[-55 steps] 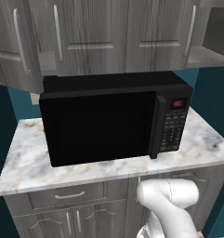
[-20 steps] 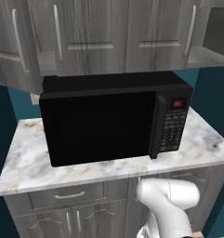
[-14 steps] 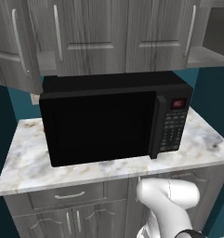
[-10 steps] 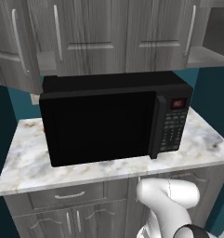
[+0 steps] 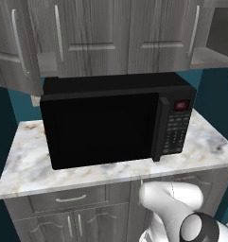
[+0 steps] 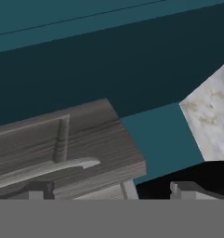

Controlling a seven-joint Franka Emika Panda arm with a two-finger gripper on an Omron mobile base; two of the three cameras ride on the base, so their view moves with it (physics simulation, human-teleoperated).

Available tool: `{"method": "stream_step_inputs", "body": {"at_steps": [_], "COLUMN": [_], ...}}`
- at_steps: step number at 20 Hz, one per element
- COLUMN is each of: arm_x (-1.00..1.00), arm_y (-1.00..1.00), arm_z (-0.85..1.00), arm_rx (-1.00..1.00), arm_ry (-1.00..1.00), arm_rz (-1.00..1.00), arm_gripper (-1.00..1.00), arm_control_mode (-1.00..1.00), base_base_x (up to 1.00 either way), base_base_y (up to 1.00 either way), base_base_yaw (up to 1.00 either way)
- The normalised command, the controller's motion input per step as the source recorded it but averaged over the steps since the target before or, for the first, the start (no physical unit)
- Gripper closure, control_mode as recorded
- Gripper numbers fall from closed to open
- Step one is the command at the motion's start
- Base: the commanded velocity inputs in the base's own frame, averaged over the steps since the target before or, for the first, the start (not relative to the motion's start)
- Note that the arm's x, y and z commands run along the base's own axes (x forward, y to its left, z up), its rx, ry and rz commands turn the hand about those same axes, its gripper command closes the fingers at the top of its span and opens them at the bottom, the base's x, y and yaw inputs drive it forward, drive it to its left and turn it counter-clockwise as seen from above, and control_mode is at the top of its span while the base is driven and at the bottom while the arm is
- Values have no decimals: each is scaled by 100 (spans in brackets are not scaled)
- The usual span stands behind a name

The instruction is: Close all open cabinet doors.

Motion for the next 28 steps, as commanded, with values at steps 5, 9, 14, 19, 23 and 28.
{"method": "stream_step_inputs", "body": {"at_steps": [5,9,14,19,23,28], "arm_x": [42,26,34,49,49,45], "arm_y": [-14,-29,-27,-21,-25,-22], "arm_z": [0,0,0,0,0,0], "arm_rx": [7,5,5,5,5,4], "arm_ry": [0,0,0,0,0,0], "arm_rz": [6,6,6,7,7,7], "arm_gripper": [-100,-100,-100,-100,-100,-100], "arm_control_mode": [-100,-100,-100,-100,-100,-100], "base_base_x": [0,0,0,0,0,0], "base_base_y": [0,0,0,0,0,0], "base_base_yaw": [0,0,0,0,0,0]}}
